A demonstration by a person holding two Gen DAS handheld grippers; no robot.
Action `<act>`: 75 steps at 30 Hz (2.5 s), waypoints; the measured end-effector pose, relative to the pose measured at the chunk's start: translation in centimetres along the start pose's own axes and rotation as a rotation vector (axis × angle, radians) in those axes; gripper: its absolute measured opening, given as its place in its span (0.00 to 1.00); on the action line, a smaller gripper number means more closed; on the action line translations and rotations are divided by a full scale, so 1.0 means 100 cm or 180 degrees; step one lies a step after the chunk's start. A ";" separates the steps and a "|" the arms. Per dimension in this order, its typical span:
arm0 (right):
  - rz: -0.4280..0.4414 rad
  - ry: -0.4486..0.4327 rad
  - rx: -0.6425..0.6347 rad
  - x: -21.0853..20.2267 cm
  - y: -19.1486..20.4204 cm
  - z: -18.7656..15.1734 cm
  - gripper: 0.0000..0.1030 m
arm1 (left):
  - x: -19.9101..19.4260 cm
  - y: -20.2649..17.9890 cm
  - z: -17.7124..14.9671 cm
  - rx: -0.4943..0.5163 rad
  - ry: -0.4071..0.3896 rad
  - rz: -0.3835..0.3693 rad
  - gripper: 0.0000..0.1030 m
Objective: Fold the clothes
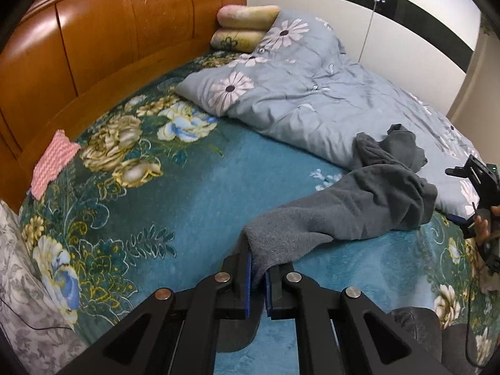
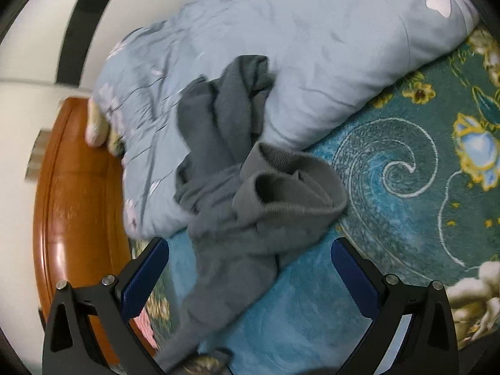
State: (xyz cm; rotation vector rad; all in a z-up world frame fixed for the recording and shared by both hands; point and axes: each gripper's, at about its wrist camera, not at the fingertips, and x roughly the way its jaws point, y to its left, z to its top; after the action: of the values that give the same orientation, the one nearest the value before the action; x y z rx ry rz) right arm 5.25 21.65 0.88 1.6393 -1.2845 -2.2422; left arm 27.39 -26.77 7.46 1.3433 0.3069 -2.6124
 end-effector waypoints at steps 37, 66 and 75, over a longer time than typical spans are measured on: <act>0.0585 0.0160 -0.0207 -0.043 -0.015 -0.003 0.03 | -0.023 -0.047 0.043 0.0463 -0.0536 -0.0314 0.06; 0.0064 0.0214 -0.0328 -0.110 -0.126 -0.058 0.02 | 0.084 -0.029 -0.104 0.0286 0.1180 -0.0233 0.40; -0.0031 0.0421 -0.0397 -0.053 -0.075 -0.039 0.05 | 0.059 0.012 -0.078 -0.0436 0.1061 -0.0652 0.50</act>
State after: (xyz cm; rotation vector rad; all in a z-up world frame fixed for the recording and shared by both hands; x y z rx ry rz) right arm 13.58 26.97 -0.33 1.7191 -1.0858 -2.1308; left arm 30.40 -26.21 -1.90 1.7787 0.6925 -2.4549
